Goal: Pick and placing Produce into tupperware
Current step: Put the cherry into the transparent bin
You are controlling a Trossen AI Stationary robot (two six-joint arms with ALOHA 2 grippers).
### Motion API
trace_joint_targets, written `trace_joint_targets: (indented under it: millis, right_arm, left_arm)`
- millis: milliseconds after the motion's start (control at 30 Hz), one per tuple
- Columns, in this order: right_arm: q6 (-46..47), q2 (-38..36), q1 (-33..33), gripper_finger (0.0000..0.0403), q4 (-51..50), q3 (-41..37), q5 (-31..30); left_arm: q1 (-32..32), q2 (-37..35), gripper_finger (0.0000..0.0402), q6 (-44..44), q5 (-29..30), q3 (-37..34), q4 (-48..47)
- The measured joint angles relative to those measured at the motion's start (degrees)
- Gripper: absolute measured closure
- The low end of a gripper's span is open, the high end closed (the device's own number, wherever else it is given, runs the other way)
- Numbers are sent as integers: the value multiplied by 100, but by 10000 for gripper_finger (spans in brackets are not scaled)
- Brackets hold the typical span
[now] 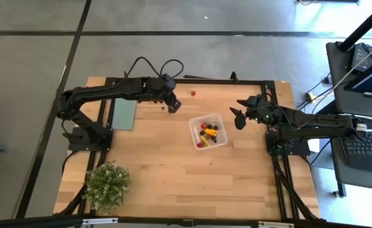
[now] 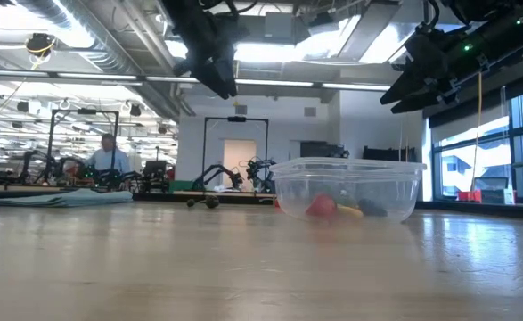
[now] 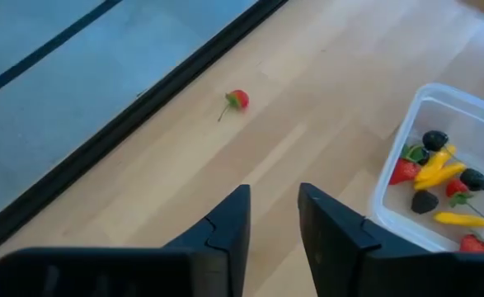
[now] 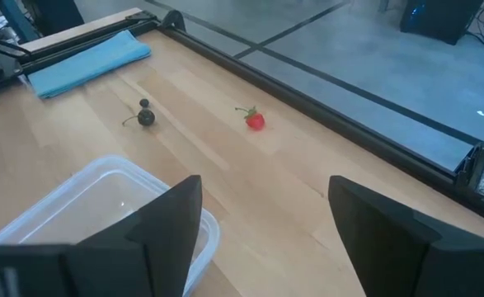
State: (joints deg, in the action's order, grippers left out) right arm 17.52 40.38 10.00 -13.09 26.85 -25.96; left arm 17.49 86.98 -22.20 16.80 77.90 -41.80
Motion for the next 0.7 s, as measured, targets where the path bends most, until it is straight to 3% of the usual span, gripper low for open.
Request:
trace_joint_targets:
  millis: [333,700]
  right_arm:
    - [17,0,0,137,-2,0,0]
    - [20,0,0,137,-2,0,-2]
  left_arm:
    - [1,0,298,20,-30,0,-2]
    - [-68,2,171,-209,-295,-4,-321]
